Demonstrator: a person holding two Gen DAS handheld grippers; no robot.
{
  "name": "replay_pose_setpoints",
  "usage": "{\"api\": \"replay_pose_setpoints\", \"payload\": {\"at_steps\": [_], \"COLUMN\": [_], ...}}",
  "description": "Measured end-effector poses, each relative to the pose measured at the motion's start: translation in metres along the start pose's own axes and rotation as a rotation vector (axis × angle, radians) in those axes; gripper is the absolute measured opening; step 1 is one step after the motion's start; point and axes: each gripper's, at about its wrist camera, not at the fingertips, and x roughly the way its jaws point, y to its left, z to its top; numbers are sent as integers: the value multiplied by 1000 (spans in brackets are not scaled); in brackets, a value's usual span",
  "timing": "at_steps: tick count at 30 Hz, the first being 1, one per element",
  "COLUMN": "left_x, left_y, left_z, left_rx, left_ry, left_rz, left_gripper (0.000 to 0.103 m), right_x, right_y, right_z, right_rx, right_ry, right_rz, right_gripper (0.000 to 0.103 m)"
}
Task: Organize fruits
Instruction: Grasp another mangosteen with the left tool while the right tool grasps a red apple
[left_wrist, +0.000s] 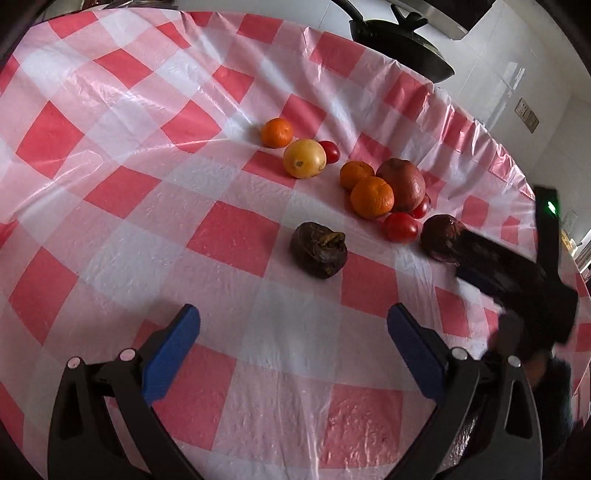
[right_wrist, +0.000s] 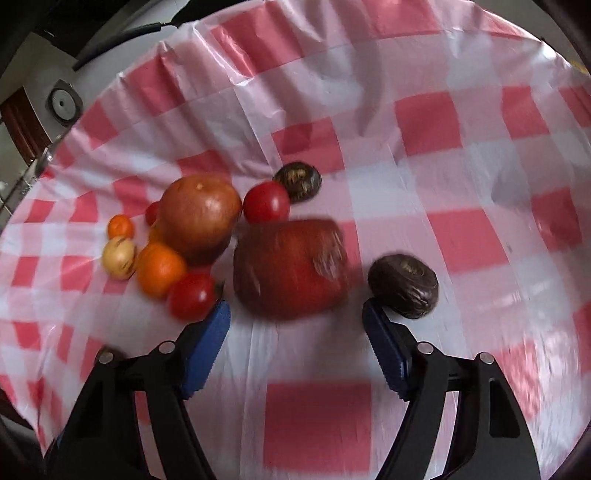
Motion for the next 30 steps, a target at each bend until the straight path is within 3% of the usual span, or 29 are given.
{"api": "replay_pose_setpoints", "payload": {"at_steps": [5,8,17,20,24,28,30], "left_x": [0,0,0,1,9,20,30], "left_y": [1,0,-1,-6,-17,-27,-35], "left_z": [0,1,0,-1,1,8,15], "left_rx": [-3,-2,7,38,115,131,154], "left_ry": [-2,-1,3,16,73,90,92], "left_rz": [-6,-5,4,25,97,152,169], "left_gripper": [101,101,101,101,101,101,94], "right_x": [16,15,-42,-53,-54,-60,-59], "right_y": [8,7,-34,-39,-33,-30,-29], "right_z": [16,15,-48,-56,-53,-56,-56], "right_rx": [-21,-33,121,163,144,115,113], "right_ry": [0,-7,-53,-98,-118,-134,-137], "right_rz": [-57,-52,153,175,169,169,166], "right_gripper": [71,62,61,61,61,61,61]}}
